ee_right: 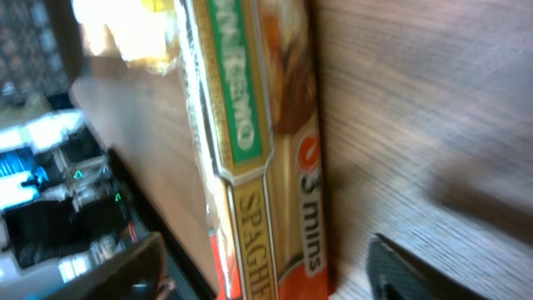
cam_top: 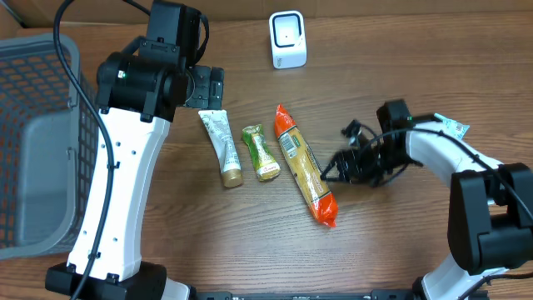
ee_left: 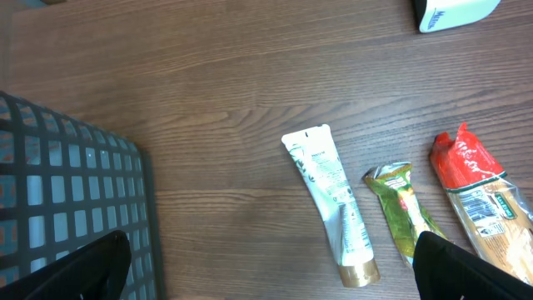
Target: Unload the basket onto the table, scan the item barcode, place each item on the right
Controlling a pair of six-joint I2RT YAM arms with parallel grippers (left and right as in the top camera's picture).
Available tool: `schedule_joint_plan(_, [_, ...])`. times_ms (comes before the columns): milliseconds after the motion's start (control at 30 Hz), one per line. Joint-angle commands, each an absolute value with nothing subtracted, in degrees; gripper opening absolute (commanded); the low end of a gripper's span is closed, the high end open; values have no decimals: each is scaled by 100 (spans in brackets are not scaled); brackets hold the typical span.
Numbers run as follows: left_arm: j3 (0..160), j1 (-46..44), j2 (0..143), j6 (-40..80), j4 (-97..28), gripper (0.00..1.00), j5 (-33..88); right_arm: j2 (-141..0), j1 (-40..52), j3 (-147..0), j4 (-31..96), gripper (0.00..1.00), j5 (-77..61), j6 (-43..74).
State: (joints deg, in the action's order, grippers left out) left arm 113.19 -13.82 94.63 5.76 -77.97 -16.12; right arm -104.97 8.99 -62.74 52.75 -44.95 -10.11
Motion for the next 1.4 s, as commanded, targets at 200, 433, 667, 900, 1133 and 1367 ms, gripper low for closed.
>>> schedule_joint_plan(200, [11340,-1352,9487,530,-7776,100,-1669,-10436,1328,-7581,4921,100,-3997,-1050])
schedule_joint_plan(433, [11340,-1352,9487,530,-7773,99,-1669,-10962,2252,-7533,4587,100,-2497,-755])
schedule_joint_plan(667, [11340,-1352,9487,532,-7773,100,-1667,-11439,2309,-7535,4709,100,-2034,-670])
schedule_joint_plan(900, [11340,-1374,9487,532,-7773,99,-1649,-11483,2357,-7627,4987,100,-1826,-773])
schedule_joint_plan(1133, [11340,-1389,9487,530,-7773,100,-1649,-11483,2545,-7625,4812,95,-2311,-902])
schedule_joint_plan(1367, [11340,-1389,9487,532,-7776,100,-1649,-11511,2694,-7472,4552,89,-2322,-746])
